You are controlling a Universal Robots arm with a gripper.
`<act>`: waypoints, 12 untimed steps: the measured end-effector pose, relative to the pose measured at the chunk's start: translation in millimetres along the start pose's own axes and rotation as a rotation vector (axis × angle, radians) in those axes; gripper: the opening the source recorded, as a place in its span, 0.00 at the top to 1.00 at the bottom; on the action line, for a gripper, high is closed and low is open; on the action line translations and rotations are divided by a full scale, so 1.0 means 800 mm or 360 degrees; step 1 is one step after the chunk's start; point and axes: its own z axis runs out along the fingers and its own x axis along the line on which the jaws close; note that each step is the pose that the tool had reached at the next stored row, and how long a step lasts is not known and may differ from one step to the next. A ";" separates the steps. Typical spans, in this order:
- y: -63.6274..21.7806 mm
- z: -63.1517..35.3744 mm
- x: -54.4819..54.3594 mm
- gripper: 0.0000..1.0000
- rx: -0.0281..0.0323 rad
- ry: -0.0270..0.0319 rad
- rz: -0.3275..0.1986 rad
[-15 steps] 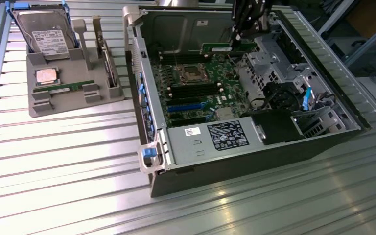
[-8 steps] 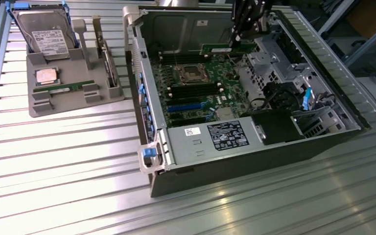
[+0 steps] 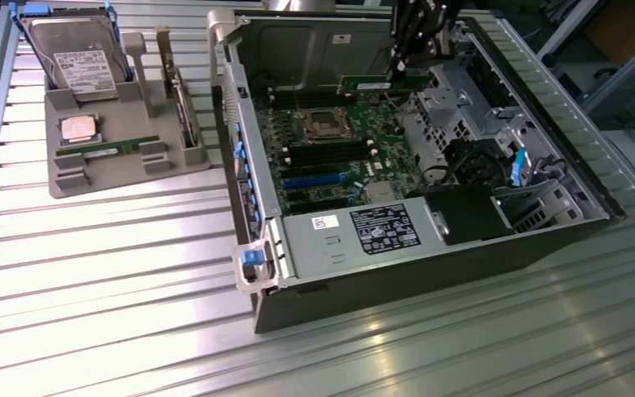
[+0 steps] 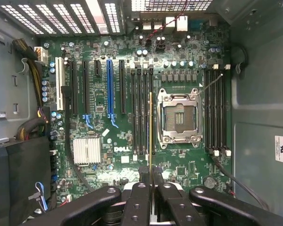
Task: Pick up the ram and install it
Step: 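Insert the ram into the slot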
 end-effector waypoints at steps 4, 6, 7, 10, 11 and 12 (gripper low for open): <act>0.000 0.002 0.000 0.87 0.00000 0.00000 0.0000; 0.000 0.003 0.000 0.87 0.00000 0.00000 0.0000; 0.000 0.003 0.000 0.87 0.00001 -0.00001 0.0000; 0.000 0.005 0.001 0.87 0.00000 0.00000 0.0000; 0.000 0.005 0.001 0.87 0.00000 0.00000 0.0000; 0.000 0.005 0.001 0.87 0.00000 -0.00001 0.0000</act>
